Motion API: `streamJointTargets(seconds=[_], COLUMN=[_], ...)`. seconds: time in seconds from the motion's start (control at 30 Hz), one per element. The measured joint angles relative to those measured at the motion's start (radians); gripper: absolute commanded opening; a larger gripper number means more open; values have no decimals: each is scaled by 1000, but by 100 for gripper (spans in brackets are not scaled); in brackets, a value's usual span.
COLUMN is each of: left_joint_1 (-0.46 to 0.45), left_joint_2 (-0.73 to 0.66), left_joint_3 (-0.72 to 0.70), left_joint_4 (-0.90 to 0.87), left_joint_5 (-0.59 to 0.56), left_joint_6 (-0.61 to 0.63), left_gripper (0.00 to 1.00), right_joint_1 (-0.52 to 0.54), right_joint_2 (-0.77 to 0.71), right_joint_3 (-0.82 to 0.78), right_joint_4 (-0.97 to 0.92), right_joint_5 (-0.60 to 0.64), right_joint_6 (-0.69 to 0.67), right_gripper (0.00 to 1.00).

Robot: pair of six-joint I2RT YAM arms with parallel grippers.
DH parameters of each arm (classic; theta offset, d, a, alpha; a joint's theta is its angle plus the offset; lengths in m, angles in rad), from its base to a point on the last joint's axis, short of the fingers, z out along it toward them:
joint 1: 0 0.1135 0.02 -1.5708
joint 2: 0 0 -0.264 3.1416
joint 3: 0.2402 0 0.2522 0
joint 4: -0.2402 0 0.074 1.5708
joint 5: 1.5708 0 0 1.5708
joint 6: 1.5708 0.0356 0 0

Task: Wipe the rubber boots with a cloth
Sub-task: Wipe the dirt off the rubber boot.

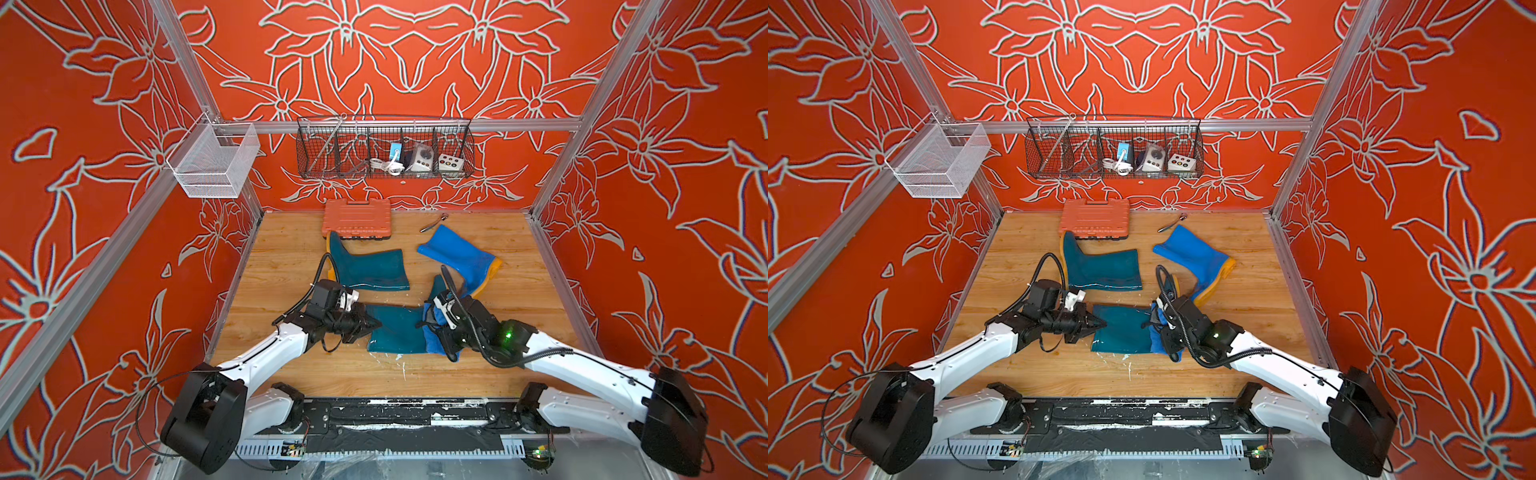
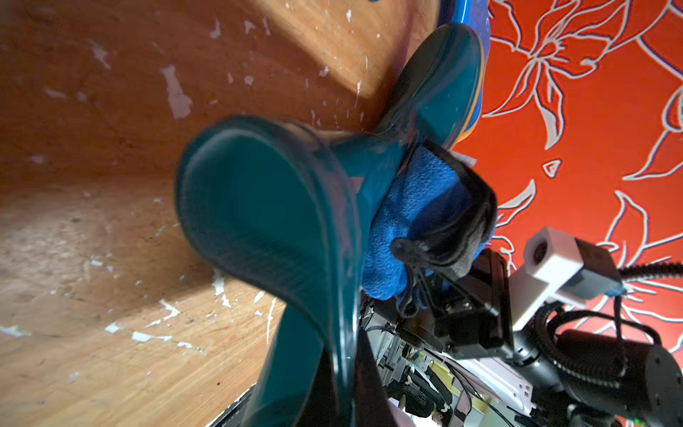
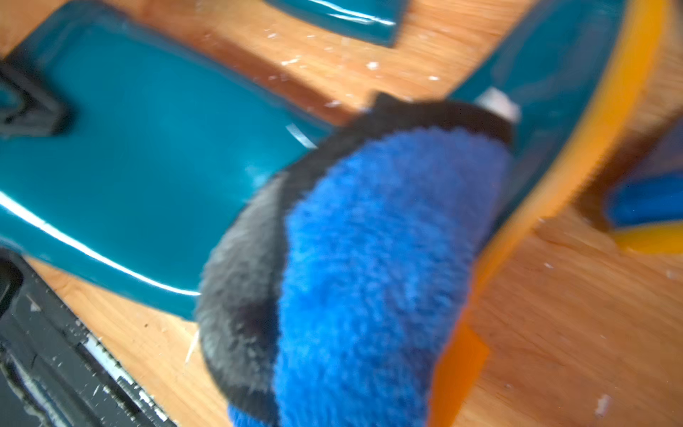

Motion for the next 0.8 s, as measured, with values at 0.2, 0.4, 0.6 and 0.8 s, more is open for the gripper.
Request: streamJointTargets(seconds=[0.2,0.4,0.6,0.8], left_joint_1=[0,0,-6,-7], left_joint_2=[-31,-94,-96,-96], left_joint_3=[68,135,144,155], left_joint_4=[-98,-215,-239,-239], left_joint_5=[-21,-72,-74,-84], left_joint_6=[5,39,-14,-104], left_gripper=[0,0,0,0], right_joint_1=[204,11,-100,216], right_joint_2=[248,138,-156,-85], right_joint_3=[227,77,-125,-28], right_joint_4=[80,93,76,103], right_joint_5=[-10,-10,-8,82], right_joint_6=[-77,-34,7,-79], right_gripper=[0,0,0,0])
